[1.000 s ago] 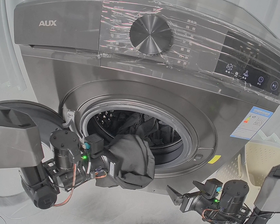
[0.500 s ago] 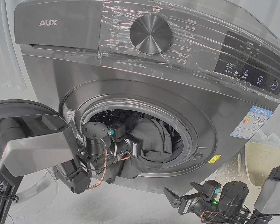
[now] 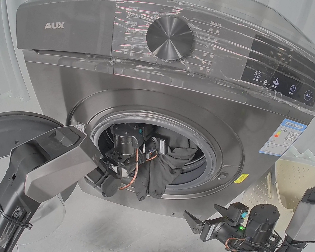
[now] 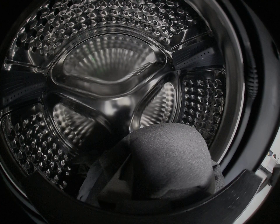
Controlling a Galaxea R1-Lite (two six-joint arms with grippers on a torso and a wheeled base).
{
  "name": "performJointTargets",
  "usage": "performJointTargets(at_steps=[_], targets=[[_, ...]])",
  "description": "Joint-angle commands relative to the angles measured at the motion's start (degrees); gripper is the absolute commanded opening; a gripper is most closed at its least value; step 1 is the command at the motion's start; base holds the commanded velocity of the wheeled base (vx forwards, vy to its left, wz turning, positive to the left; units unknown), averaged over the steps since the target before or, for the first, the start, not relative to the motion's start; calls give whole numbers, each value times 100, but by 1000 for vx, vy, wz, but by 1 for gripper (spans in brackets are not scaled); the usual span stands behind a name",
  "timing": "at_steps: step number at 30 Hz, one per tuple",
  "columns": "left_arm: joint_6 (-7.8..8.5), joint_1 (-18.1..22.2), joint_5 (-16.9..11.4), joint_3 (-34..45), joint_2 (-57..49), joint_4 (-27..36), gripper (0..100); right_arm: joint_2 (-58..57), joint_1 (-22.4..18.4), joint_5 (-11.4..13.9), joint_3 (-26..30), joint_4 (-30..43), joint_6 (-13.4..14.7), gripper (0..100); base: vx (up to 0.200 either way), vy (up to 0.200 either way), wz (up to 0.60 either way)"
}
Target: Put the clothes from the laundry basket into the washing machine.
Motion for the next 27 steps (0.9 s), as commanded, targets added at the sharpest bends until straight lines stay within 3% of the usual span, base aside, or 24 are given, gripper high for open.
performJointTargets(at_steps=[1,11,12,18,27], targets=[[0,34,238,-934,514,396,0,-5,-1,3,0,-3,1,100,0,0,0],[9,78,335,-1180,672,502,0,30,-1,3,-9,-3,10,100,0,0,0],[9,70,335,-1162,663,493,100,30,-1,3,-9,-3,10,100,0,0,0],[-8,70,353,-1039,576,528,100,30,-1,3,-9,-3,28,100,0,0,0],[53,17,291,482,-505,1152,100,39,-1,3,-9,-3,28,100,0,0,0]])
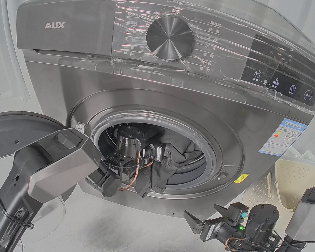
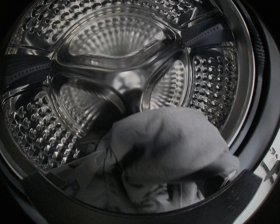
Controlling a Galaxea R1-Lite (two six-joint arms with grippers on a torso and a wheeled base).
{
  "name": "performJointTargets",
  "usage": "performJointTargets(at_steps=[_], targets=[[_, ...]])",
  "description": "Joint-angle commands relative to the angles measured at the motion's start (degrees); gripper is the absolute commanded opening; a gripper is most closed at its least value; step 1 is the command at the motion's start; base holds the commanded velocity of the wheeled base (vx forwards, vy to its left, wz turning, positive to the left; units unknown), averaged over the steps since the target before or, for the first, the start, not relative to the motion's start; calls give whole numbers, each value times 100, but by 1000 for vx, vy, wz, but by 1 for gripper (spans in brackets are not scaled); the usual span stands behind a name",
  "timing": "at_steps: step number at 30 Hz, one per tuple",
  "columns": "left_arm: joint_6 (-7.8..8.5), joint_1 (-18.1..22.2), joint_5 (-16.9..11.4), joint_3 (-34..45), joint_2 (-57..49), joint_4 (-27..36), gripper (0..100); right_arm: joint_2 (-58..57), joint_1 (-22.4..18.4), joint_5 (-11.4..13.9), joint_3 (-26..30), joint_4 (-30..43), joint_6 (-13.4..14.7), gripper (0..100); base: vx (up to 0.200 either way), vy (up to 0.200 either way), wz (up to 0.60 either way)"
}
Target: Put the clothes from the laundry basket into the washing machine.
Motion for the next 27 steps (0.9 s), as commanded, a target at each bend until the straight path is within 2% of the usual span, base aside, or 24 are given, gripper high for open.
performJointTargets(at_steps=[1,4,8,11,15,19,26,27], targets=[[36,-48,-49,965,-884,380,100,32,7,0,5,-3,0,100,0,0,0],[71,-74,-76,1510,-1262,705,100,32,7,0,5,-3,0,100,0,0,0],[133,-101,-418,2002,-1491,863,100,5,7,0,5,-3,0,100,0,0,0],[177,-145,-559,2222,-1508,881,100,5,7,0,5,-3,0,100,0,0,0],[203,-171,-629,2204,-1262,899,100,5,15,0,5,-3,0,100,0,0,0],[388,-127,-621,2002,-884,890,100,-3,15,0,14,-3,0,100,0,0,0],[405,-92,-568,1677,-436,855,100,-12,15,0,-4,-3,0,100,0,0,0],[405,-92,-559,1624,-401,846,0,-12,15,0,-4,-3,0,100,0,0,0]])
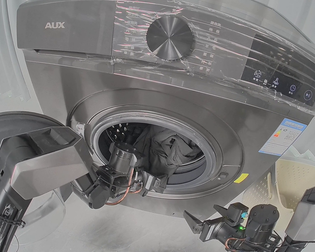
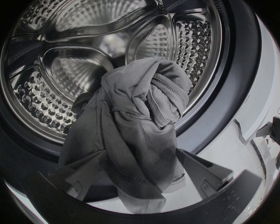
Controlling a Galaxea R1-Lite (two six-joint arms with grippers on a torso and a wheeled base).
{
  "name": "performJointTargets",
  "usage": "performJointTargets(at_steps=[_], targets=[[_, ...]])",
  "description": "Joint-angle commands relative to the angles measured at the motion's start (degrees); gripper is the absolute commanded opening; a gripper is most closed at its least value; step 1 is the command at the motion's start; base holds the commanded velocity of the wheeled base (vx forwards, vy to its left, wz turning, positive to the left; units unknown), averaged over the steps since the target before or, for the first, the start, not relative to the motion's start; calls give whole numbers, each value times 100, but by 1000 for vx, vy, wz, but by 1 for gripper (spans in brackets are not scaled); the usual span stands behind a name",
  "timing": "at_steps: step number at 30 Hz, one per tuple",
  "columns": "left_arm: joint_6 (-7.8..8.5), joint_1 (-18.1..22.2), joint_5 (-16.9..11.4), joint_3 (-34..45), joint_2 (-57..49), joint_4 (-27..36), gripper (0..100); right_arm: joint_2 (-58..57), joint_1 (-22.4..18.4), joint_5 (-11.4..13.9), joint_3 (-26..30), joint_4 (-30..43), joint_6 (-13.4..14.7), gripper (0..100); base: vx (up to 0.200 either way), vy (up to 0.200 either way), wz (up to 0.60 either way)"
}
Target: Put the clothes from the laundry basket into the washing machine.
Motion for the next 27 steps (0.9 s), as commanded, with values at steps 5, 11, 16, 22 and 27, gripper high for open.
performJointTargets(at_steps=[5,11,16,22,27], targets=[[3,8,33,-359,355,-125,0,-5,2,0,-17,-3,1,100,0,0,0],[-23,8,112,-534,364,-239,0,-14,2,0,-35,-3,1,100,0,0,0],[-164,78,657,-1739,733,-661,0,-22,2,0,-35,-3,-8,100,0,0,0],[-173,219,745,-2327,909,-740,0,-31,2,0,-44,-3,-8,100,0,0,0],[-164,280,745,-2371,874,-740,0,-31,-7,0,-52,-3,-8,100,0,0,0]])
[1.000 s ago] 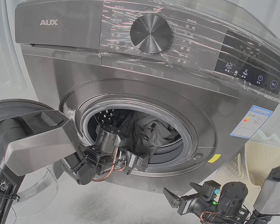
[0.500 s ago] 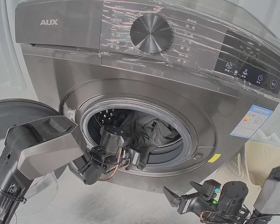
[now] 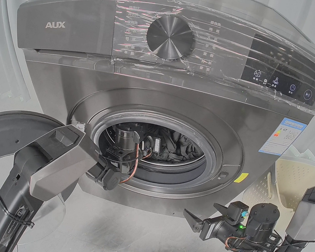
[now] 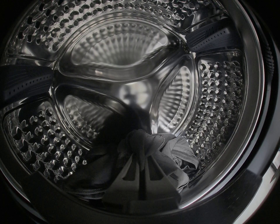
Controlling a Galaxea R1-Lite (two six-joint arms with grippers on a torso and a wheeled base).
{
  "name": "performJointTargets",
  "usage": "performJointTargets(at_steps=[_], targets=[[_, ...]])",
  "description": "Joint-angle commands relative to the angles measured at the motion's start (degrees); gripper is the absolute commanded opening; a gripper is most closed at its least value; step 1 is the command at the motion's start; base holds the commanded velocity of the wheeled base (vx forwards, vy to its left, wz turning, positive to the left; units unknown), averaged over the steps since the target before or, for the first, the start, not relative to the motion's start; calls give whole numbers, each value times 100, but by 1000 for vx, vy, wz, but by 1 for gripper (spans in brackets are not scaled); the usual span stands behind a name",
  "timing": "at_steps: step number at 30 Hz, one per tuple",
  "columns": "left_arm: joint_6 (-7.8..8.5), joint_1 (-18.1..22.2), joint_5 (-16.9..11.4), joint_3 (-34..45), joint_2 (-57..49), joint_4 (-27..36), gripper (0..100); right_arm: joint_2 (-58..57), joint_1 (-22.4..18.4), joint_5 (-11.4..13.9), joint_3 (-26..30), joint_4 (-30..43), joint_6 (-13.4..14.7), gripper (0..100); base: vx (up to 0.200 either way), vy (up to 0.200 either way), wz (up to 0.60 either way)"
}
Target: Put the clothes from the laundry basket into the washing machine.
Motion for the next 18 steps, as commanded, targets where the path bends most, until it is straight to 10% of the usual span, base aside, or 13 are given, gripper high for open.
performJointTargets(at_steps=[1,2,3,18], targets=[[-4,46,8,-70,81,-10,0,-6,-2,-1,-4,-3,-1,100,0,0,0],[-4,46,8,-52,81,-10,0,-6,7,-1,-4,-3,-1,100,0,0,0],[-4,37,8,-35,72,-19,100,-6,-2,-1,-4,-3,-1,100,0,0,0],[136,-209,-554,1670,-455,-10,100,3,7,-1,5,-3,-1,100,0,0,0]])
